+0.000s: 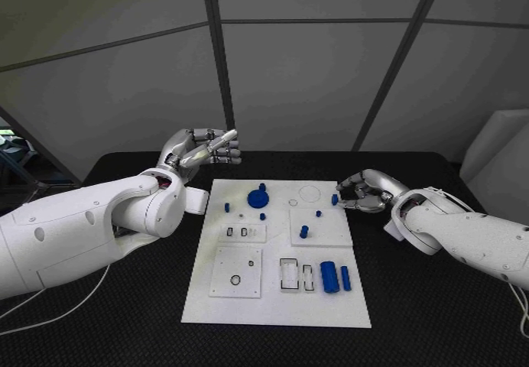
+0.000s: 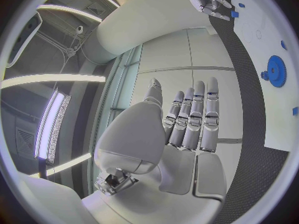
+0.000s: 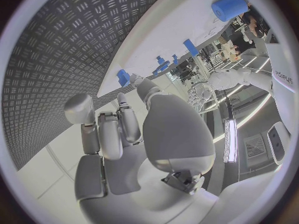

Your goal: Assemble the parts on the task board

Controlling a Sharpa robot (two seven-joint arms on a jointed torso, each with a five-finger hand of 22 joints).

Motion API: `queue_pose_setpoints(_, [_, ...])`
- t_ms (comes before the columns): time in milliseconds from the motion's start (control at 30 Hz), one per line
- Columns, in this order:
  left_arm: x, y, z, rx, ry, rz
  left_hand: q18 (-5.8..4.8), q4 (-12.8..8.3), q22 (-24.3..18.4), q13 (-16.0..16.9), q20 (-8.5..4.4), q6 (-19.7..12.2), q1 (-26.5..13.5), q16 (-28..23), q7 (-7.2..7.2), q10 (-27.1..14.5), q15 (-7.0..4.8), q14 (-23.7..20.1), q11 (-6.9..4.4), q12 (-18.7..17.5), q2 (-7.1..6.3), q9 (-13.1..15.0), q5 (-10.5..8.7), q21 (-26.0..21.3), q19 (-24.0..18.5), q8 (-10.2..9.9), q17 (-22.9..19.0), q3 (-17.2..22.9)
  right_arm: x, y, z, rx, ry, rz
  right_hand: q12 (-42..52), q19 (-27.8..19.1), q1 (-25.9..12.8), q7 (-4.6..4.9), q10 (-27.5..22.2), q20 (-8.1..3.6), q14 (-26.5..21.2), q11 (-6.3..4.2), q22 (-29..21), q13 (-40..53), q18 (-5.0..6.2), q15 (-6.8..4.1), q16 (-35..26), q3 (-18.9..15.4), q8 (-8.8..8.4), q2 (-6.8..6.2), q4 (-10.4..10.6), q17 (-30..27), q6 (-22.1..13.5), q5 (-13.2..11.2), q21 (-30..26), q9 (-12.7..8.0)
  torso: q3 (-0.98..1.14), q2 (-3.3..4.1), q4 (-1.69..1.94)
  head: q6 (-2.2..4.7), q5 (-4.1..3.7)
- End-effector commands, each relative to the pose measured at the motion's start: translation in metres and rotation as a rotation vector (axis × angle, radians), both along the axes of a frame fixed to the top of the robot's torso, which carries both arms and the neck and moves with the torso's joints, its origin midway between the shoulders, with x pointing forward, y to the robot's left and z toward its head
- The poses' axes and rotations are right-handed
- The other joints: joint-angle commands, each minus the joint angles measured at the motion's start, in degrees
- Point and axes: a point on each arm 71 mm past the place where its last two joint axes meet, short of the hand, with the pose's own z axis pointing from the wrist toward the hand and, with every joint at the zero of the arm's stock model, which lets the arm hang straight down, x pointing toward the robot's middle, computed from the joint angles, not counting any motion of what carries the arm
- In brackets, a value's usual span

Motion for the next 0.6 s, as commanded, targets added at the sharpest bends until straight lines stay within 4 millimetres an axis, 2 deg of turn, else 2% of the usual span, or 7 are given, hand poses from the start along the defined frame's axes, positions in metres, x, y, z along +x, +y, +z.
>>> queue_pose_setpoints(33, [-0.0003, -0.0009, 0.0011, -0.003, -0.009, -0.014, 0.23, -0.4, -0.1, 0.0, 0.17, 0.2, 0.4, -0.2, -0.06, 0.1, -0.04, 0.4, 0.06, 0.1, 0.20, 0.0, -0.03, -0.3, 0.3, 0.0, 0.1, 0.0, 0.0020, 0.0001, 0.0014, -0.010, -0.021, -0.016, -0.1, 0.1, -0.3, 0.02, -0.2, 0.05, 3.9, 0.18, 0.2, 1.8, 0.67, -0.18, -0.2, -0.3, -0.36, 0.57, 0.2, 5.8, -0.5, 0.4, -0.1, 0.0, 0.03, -0.05, -0.04, -0.08, 0.07])
queue_pose_setpoints(600, [-0.0004, -0.0030, 0.0009, -0.003, -0.007, -0.017, 0.22, -0.4, -0.1, -0.1, 0.17, 0.1, 0.4, -0.2, -0.04, -0.1, -0.02, 0.4, 0.10, 0.0, 0.24, 0.0, -0.03, -0.3, 0.4, -0.1, 0.1, 0.0, 0.0088, 0.0101, -0.0047, -0.029, 0.017, -0.012, 0.2, 0.4, -0.6, 0.23, 0.1, 0.25, 4.0, 0.37, 0.5, 2.1, 0.62, 0.00, -0.1, -0.5, 0.70, 1.52, 0.6, 6.0, 1.4, 0.4, 0.1, 0.4, 0.03, -0.04, 0.03, -0.29, -0.12])
